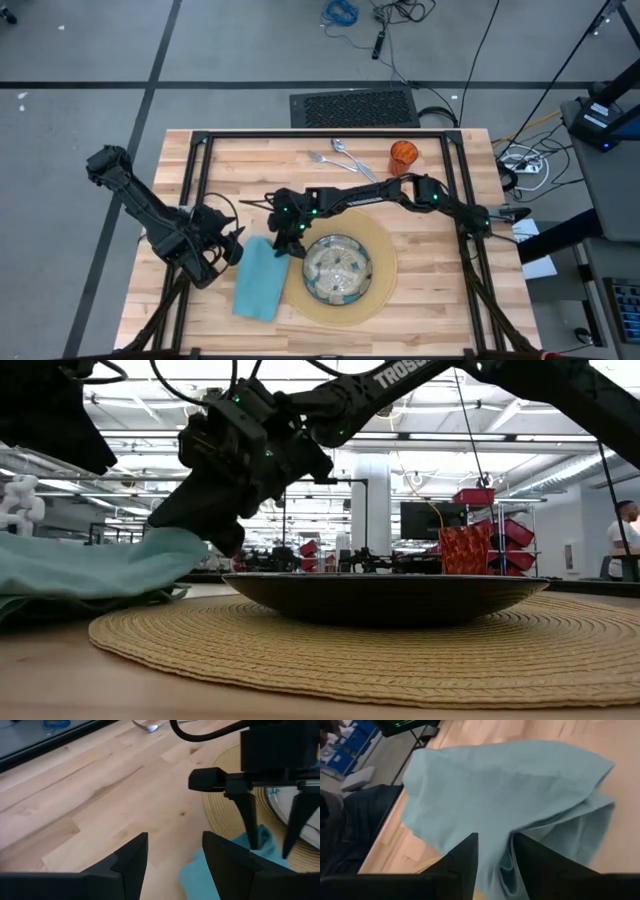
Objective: Set table place
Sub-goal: Put the blue napkin to the left of the brown mat
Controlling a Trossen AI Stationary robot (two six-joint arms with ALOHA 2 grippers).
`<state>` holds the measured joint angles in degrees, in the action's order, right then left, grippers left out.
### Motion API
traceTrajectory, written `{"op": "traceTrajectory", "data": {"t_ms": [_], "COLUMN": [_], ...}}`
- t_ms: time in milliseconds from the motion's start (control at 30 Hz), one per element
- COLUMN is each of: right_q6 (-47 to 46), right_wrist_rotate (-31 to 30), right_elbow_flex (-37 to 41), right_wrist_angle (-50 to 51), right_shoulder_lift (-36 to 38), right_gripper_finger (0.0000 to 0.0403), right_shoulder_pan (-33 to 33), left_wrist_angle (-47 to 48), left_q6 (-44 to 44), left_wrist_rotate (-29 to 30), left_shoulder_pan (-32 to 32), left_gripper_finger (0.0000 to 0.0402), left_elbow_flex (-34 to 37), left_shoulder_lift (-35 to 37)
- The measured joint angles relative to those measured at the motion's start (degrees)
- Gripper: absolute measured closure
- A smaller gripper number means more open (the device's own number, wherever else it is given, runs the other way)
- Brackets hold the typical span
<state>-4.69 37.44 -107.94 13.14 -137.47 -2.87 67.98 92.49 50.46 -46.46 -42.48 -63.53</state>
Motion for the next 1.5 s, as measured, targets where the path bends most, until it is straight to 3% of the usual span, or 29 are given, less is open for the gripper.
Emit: {"op": "traceTrajectory", "data": {"t_ms": [533, 933, 1033, 1200, 1500], "right_q6": [1.1, -0.6, 1.5, 7.0, 9.4], "right_wrist_rotate": [-3.9, -4.2, -4.2, -4.4, -4.5], "right_elbow_flex": [0.0, -2.8, -5.1, -9.3, -13.7], "right_wrist_angle": [5.5, 2.9, 4.5, 9.7, 11.2], "right_shoulder_lift": [-0.1, -4.6, -4.7, -4.7, -4.7], "right_gripper_finger": [0.0284, 0.0287, 0.0313, 0.0393, 0.0402], "right_shoulder_pan": [0.8, 1.2, 1.3, 1.3, 1.2], "left_wrist_angle": [0.0, 0.2, 0.2, -0.1, -0.1], "left_q6": [-0.1, -0.3, -0.3, -0.2, 0.0], "left_wrist_rotate": [0.0, 0.0, 0.0, 0.0, -0.3], "left_shoulder_pan": [0.0, 0.0, 0.0, 0.0, 0.0], "left_gripper_finger": [0.0227, 0.0227, 0.0227, 0.0227, 0.0227], "left_elbow_flex": [0.0, 0.0, 0.0, 0.0, 0.0], "left_shoulder_lift": [0.0, 0.0, 0.0, 0.0, 0.0]}}
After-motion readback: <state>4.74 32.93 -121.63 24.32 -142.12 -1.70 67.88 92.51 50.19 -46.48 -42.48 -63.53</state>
